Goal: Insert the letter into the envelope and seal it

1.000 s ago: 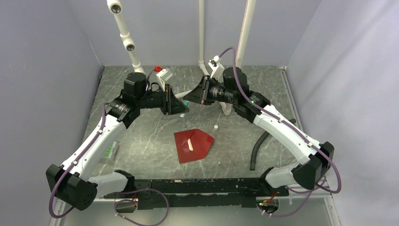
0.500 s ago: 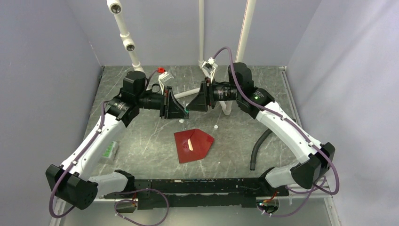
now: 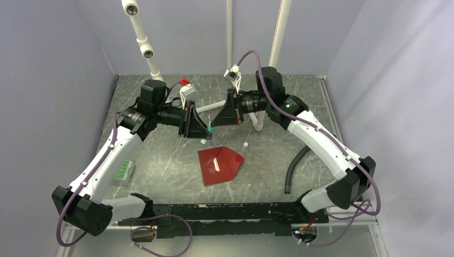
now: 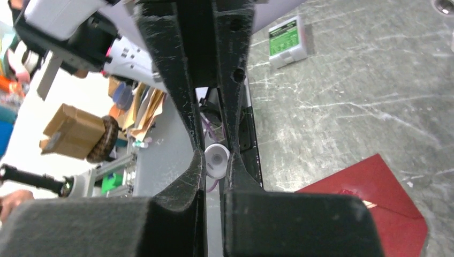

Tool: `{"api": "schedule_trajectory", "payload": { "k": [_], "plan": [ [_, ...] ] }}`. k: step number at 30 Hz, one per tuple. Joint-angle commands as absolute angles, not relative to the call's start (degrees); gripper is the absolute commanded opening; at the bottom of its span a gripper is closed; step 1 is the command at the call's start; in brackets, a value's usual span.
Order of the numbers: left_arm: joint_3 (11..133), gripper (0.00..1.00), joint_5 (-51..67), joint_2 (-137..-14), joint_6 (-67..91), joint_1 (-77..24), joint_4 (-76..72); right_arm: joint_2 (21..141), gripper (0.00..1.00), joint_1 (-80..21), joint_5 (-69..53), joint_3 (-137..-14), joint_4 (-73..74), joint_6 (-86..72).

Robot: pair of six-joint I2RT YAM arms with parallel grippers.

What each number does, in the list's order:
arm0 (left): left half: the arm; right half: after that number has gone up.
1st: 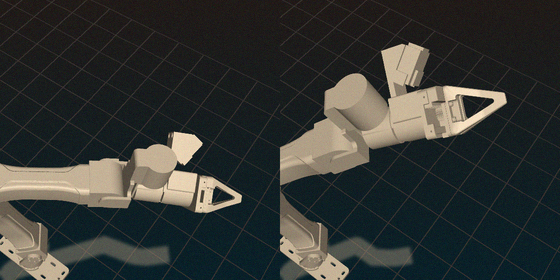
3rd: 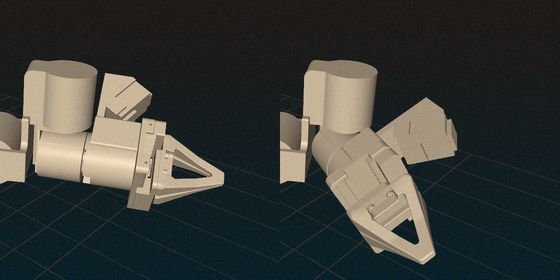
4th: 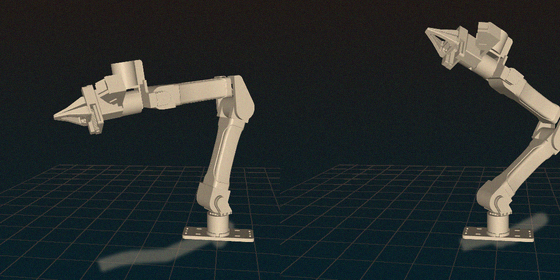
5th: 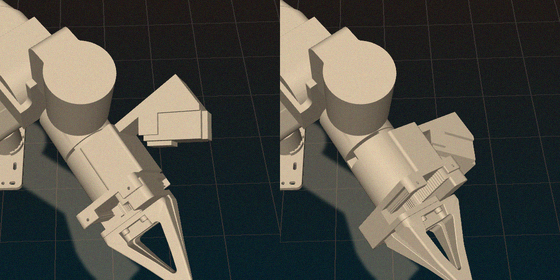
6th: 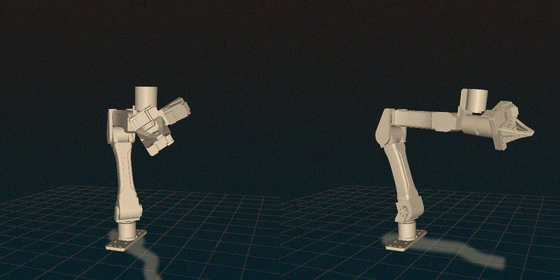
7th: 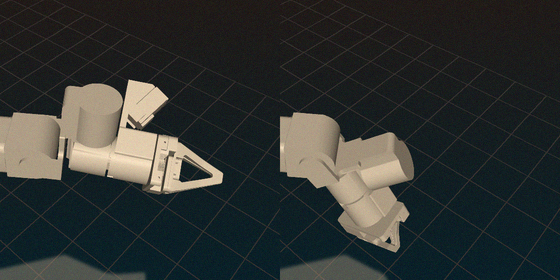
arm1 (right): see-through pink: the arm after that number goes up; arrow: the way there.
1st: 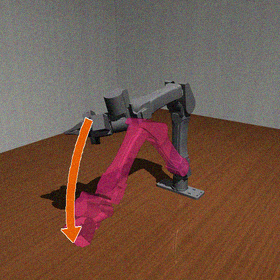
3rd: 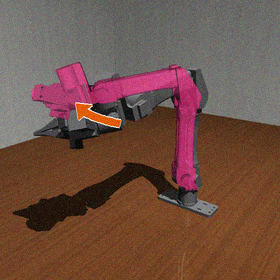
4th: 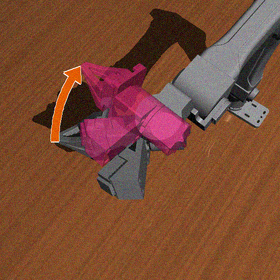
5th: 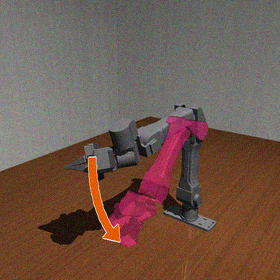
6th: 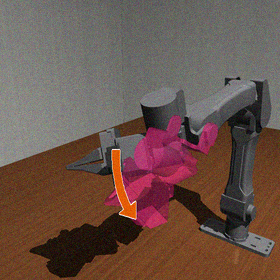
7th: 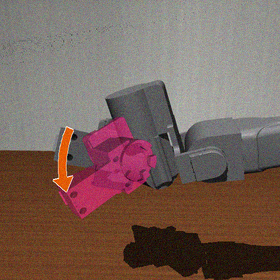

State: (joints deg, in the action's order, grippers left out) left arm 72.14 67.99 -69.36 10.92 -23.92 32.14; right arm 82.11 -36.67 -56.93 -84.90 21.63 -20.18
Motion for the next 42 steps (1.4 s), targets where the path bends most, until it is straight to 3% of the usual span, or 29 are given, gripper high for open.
{"api": "schedule_trajectory", "payload": {
  "k": [1, 4, 8, 11, 13, 15, 17, 19, 26, 31, 37, 42],
  "plan": [
    [75.6, 0.02, 57.0, -68.6, 7.7, -24.1, 31.4, 83.4, 0.0, -37.5, -47.3, -86.3, 19.3, -27.4],
    [74.7, 0.03, 42.2, -66.9, 6.6, -24.1, 29.9, 82.7, 0.0, -37.8, -31.8, -85.1, 18.3, -37.5],
    [74.4, 0.02, 36.6, -65.8, 3.8, -24.2, 29.1, 82.2, 0.0, -39.3, -11.0, -85.2, 19.6, -53.8],
    [75.5, 0.02, 38.1, -66.3, 3.2, -24.2, 29.8, 84.4, 0.0, -40.1, -4.9, -88.5, 23.6, -60.5],
    [76.4, 0.02, 40.3, -66.8, 2.8, -24.2, 31.7, 84.4, 0.04, -40.2, -7.3, -87.8, 18.9, -57.5],
    [76.8, 0.02, 43.1, -67.0, 2.7, -24.2, 33.3, 83.0, 0.59, -39.2, -14.5, -84.7, 11.0, -49.5],
    [76.7, 0.02, 44.8, -66.8, 2.8, -24.2, 34.6, 80.6, 0.75, -37.0, -24.1, -80.8, 5.1, -40.5],
    [76.1, 0.02, 44.3, -66.3, 3.5, -24.2, 34.9, 79.1, 0.79, -35.3, -34.9, -78.0, 2.1, -32.9],
    [77.5, 0.02, 58.3, -67.2, 2.9, -24.2, 36.9, 80.1, 0.73, -34.3, -62.2, -80.8, 6.7, -18.7],
    [78.6, 0.02, 62.5, -68.7, 1.9, -24.2, 39.1, 80.8, 0.7, -35.4, -62.1, -84.5, 12.0, -16.3],
    [78.0, 0.02, 62.8, -68.1, 2.7, -24.2, 36.6, 82.8, 0.3, -35.6, -60.7, -87.0, 14.1, -17.5],
    [77.0, 0.02, 59.7, -67.6, 3.0, -24.2, 36.3, 83.8, 0.26, -36.6, -59.8, -88.1, 16.0, -18.0]
  ]
}}
